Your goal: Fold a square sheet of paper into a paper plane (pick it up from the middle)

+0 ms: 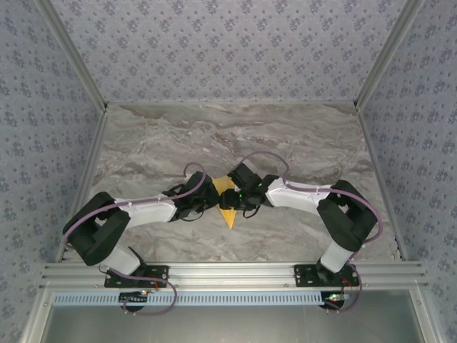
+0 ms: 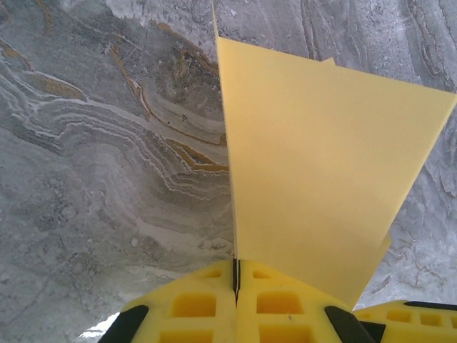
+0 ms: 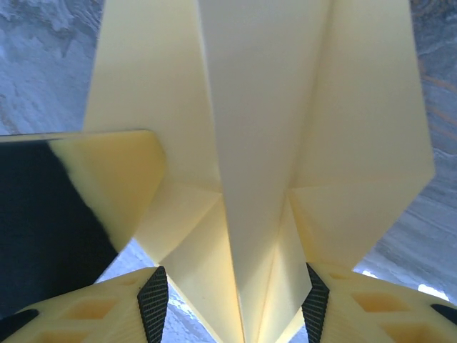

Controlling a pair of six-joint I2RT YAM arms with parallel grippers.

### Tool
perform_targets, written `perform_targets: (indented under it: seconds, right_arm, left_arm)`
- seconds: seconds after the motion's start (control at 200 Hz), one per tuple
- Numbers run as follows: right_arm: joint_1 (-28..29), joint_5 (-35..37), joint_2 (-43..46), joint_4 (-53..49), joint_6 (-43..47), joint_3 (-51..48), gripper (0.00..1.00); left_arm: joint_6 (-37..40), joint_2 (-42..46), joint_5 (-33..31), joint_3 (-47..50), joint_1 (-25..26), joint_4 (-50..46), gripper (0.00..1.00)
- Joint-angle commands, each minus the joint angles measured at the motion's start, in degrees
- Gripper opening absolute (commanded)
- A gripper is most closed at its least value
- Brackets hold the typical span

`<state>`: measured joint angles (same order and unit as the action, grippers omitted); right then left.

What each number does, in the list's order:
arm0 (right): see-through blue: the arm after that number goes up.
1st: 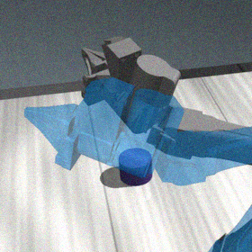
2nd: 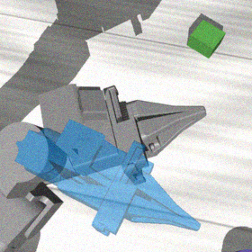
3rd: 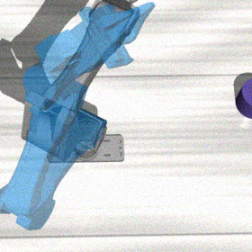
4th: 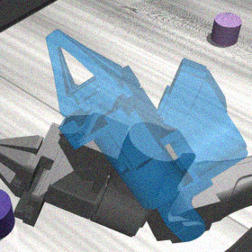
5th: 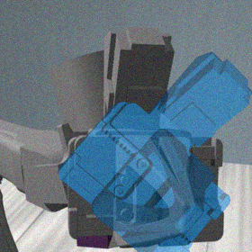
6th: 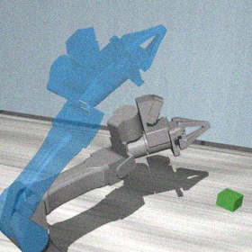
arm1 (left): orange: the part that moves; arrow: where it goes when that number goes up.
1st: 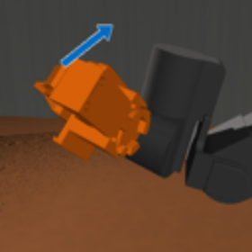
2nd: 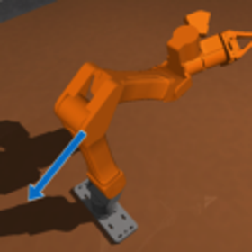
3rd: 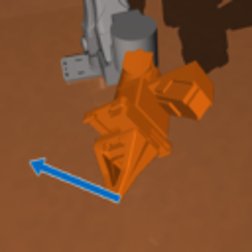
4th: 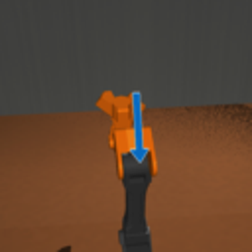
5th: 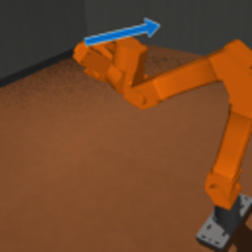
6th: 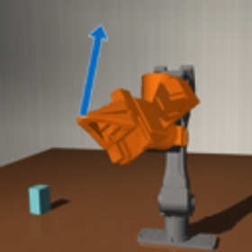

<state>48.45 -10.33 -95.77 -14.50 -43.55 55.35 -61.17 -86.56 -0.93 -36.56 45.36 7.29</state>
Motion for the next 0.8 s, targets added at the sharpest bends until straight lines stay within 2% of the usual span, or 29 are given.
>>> perform_targets:
  seconds: [0.0,0.415,0.51,0.655,0.794]
  right_arm:
    - [0.22,-0.95,0.68,0.51,-1.15,-0.51,0.55]
    - [0.86,0.07,-1.42,0.21,0.4,-0.14,0.49]
    - [0.78,1.31,-1.38,-0.34,0.3,-0.26,0.44]
    - [0.6,1.81,-1.44,-0.45,0.8,-0.51,0.44]
    - [0.51,0.1,-1.32,1.33,1.36,-0.97,0.46]
  left_arm:
    - [0.07,2.0,0.75,-0.38,-0.34,0.75,0.07]
    - [-0.37,2.65,2.11,0.26,-0.36,2.31,0.05]
    - [-0.93,3.2,3.04,0.48,-0.67,2.63,0.13]
    - [-2.12,4.59,7.67,2.39,-3.76,5.08,0.34]
    - [-2.33,4.29,13.92,3.16,-6.99,7.25,0.38]
